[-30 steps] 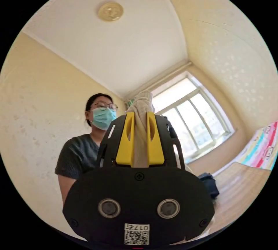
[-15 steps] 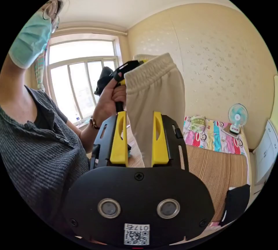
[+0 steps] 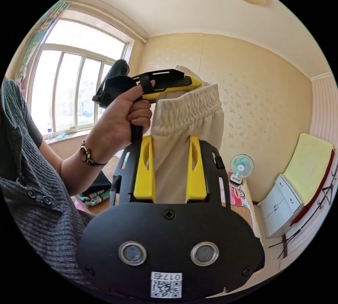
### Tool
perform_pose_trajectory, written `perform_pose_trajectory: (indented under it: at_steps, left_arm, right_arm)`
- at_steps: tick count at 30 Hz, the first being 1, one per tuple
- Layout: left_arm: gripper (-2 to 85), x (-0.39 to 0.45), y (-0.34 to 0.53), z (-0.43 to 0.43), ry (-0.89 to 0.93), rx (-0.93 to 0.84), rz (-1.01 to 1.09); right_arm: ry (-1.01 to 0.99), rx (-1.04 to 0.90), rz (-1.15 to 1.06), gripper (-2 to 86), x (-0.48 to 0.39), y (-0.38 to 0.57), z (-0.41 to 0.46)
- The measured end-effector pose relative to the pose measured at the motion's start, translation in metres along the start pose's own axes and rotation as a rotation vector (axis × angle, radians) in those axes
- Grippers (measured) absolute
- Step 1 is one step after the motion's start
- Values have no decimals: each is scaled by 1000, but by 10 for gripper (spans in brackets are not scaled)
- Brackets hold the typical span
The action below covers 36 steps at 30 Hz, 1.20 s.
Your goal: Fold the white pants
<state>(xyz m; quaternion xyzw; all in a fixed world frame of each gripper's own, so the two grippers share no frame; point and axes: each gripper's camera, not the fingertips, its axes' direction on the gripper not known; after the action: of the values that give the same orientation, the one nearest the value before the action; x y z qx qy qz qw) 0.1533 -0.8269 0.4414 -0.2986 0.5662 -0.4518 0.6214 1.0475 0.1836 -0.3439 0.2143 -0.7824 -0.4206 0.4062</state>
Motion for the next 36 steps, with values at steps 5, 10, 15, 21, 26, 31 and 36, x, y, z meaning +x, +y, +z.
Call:
perform_pose_trajectory:
  at_steps: [5, 10, 15, 21, 26, 31, 36]
  left_arm:
    - [46, 23, -8, -13, -33, -25, 47]
    - [49, 35, -15, -58, -81, 1, 87]
    - [50, 68, -21, -104, -54, 90, 167]
    - [51, 163, -56, -139, -240, 60, 493]
    - [51, 207, -95, -168, -426, 116, 600]
    - [50, 235, -129, -196, -321, 122, 574]
    - [50, 265, -117, -207, -342, 204, 655]
  right_arm:
    - [67, -24, -27, 54, -3, 7, -3]
    - [334, -35, 4, 36, 34, -6, -16]
    - [170, 141, 64, 31, 65, -48, -63]
    - [86, 378, 47, 29, 96, -109, -126]
    - [-187, 437, -9, 30, 151, -169, -164]
    - [-497, 366, -41, 32, 206, -224, -179]
    - [-530, 344, -76, 32, 230, -252, -209]
